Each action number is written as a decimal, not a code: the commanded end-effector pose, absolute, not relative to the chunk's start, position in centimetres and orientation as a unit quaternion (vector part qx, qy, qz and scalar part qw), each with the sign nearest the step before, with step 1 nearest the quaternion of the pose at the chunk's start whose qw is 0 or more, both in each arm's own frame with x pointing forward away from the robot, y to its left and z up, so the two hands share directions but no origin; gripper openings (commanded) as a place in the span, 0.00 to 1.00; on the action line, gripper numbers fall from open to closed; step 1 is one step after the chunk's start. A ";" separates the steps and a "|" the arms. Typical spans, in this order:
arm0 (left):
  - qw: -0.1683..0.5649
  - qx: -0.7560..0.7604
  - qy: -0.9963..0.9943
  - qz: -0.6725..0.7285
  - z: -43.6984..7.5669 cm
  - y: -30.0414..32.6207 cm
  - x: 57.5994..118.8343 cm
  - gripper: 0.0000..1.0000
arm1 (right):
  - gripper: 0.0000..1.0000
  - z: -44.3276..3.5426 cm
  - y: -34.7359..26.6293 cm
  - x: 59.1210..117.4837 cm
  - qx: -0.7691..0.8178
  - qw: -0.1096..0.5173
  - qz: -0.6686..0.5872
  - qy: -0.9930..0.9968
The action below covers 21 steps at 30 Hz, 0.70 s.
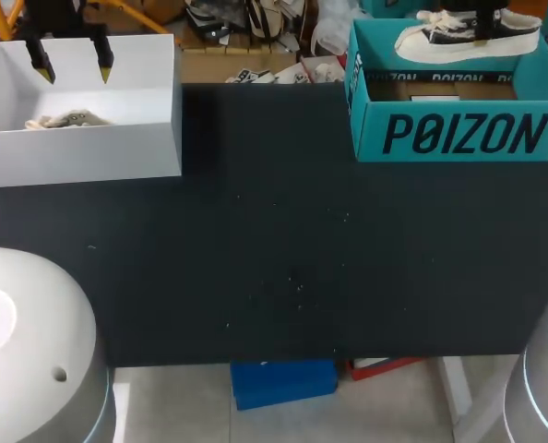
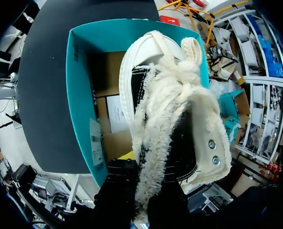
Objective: Take the shoe out of the shoebox, open the shoe tongue, remove and reinsert the insole, then place the shoe into the shoebox
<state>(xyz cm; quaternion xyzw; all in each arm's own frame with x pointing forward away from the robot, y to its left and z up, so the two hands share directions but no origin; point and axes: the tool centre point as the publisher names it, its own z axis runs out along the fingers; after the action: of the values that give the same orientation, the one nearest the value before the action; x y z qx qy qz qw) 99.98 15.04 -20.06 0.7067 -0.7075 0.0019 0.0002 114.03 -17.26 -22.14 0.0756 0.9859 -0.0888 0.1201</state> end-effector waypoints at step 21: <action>0.000 0.707 -0.707 0.001 -20.0 15.0 100.0 1.00 | 0.00 -13.1 5.4 85.1 0.108 0.276 -0.073 0.952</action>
<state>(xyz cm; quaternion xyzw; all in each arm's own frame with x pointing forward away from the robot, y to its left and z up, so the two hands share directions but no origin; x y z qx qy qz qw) 99.98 15.04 -20.06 0.7067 -0.7076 0.0019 0.0002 91.08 3.60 -12.25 0.1190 0.9822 -0.0617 0.1314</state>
